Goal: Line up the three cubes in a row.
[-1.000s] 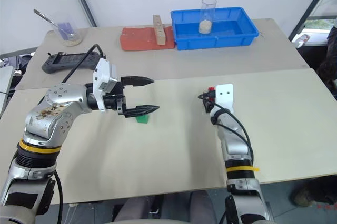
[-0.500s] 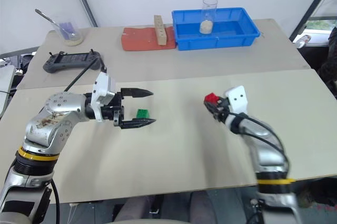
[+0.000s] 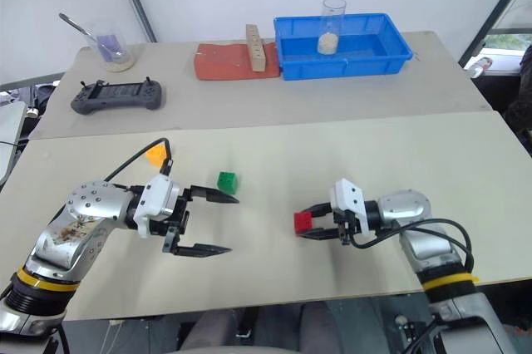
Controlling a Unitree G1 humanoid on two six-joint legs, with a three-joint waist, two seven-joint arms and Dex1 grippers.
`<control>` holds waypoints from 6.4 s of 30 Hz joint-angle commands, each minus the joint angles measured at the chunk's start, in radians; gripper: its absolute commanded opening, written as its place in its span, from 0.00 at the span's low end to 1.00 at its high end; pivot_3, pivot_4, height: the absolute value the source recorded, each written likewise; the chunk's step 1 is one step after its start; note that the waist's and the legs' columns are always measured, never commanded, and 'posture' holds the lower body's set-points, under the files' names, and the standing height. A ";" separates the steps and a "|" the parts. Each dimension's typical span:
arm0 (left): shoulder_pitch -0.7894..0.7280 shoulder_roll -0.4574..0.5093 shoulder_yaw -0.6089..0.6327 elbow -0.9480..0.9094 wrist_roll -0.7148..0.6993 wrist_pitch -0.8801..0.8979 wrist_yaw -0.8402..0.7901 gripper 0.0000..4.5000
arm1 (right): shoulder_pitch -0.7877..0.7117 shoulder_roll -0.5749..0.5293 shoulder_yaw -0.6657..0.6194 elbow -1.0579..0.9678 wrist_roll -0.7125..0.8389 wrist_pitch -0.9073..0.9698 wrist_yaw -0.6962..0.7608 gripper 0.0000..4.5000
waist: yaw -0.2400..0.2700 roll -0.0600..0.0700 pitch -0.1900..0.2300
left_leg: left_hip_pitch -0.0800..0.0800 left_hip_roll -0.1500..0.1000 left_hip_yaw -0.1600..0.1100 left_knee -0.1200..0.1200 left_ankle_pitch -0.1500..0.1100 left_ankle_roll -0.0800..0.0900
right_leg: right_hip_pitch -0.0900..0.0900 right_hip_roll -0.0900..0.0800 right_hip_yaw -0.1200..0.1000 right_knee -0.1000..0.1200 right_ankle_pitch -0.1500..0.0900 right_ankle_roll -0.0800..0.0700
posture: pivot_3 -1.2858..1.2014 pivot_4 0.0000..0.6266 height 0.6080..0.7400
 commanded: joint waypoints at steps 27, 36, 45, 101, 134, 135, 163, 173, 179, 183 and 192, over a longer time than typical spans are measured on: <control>0.273 -0.086 0.192 -0.135 0.037 0.039 0.400 1.00 | 0.033 -0.205 -0.214 -0.225 0.141 0.163 -0.033 1.00 | 0.004 0.000 0.000 | 0.000 0.000 0.000 0.000 -0.002 0.000 | 0.000 -0.002 0.002 0.001 0.000 0.000 | 0.52 0.24 1.00; 0.370 -0.349 0.124 -0.129 0.229 0.002 0.765 1.00 | 0.062 -0.235 -0.303 -0.666 0.386 0.596 -0.306 1.00 | 0.033 -0.002 0.001 | 0.000 0.000 0.000 0.002 -0.003 -0.001 | 0.001 -0.004 0.002 -0.002 0.000 0.000 | 0.52 0.24 1.00; 0.258 -0.513 0.009 0.161 0.390 -0.187 0.897 1.00 | 0.030 -0.206 -0.294 -0.744 0.426 0.684 -0.417 1.00 | 0.047 -0.002 0.001 | -0.005 -0.001 0.000 0.005 -0.003 0.000 | 0.000 -0.004 0.000 -0.001 0.000 0.000 | 0.52 0.24 1.00; -0.138 -0.423 -0.216 0.566 0.303 -0.393 0.193 0.28 | 0.280 -0.331 -0.428 -0.752 0.354 0.577 -0.308 1.00 | 0.033 -0.003 0.002 | -0.006 -0.001 0.000 0.007 -0.003 0.001 | 0.001 -0.004 -0.002 -0.001 0.000 0.000 | 0.52 0.24 1.00; 0.206 -0.265 0.320 0.150 0.159 -0.059 0.662 0.99 | -0.002 -0.203 -0.251 -0.689 0.398 0.677 -0.378 1.00 | 0.017 -0.003 0.002 | -0.005 -0.001 0.000 0.005 -0.004 0.002 | -0.001 -0.004 -0.002 0.000 0.000 0.000 | 0.52 0.24 1.00; 0.217 -0.291 0.342 0.148 0.173 -0.059 0.719 0.99 | -0.020 -0.193 -0.245 -0.690 0.403 0.689 -0.384 1.00 | 0.019 -0.003 0.002 | -0.005 -0.001 0.000 0.006 -0.004 0.002 | -0.001 -0.004 -0.002 0.000 0.000 0.000 | 0.52 0.24 1.00; -0.155 -0.350 0.339 0.767 0.298 -0.257 0.913 0.61 | -0.191 -0.154 -0.239 -0.724 0.496 0.849 -0.488 1.00 | 0.027 -0.003 0.002 | -0.006 -0.002 0.000 0.006 -0.003 0.001 | -0.002 -0.004 -0.003 0.001 0.001 0.000 | 0.52 0.24 1.00; -0.127 -0.351 0.315 0.694 0.298 -0.245 0.869 0.29 | -0.188 -0.158 -0.236 -0.718 0.488 0.843 -0.493 1.00 | 0.025 -0.003 0.002 | -0.006 -0.002 0.000 0.006 -0.003 0.001 | -0.002 -0.004 -0.003 0.001 0.001 0.000 | 0.52 0.24 1.00; 0.020 -0.243 0.150 0.367 0.201 -0.182 0.482 0.29 | -0.121 -0.229 -0.256 -0.725 0.441 0.787 -0.429 1.00 | 0.018 -0.003 0.002 | -0.007 -0.002 0.000 0.005 -0.004 0.002 | -0.003 -0.005 -0.003 0.000 0.001 -0.001 | 0.52 0.24 1.00; 0.049 -0.147 0.024 0.254 0.149 -0.183 0.214 0.29 | 0.003 -0.297 -0.285 -0.753 0.412 0.732 -0.365 1.00 | 0.017 -0.003 0.002 | -0.007 -0.001 0.000 0.005 -0.004 0.002 | -0.003 -0.005 -0.003 -0.001 0.001 -0.001 | 0.52 0.24 1.00; -0.095 -0.239 -0.141 0.426 0.223 -0.296 0.073 0.29 | 0.132 -0.295 -0.317 -0.732 0.365 0.645 -0.351 1.00 | 0.017 -0.003 0.002 | -0.006 -0.001 0.000 0.005 -0.004 0.002 | -0.001 -0.005 -0.003 -0.001 0.001 -0.001 | 0.52 0.24 1.00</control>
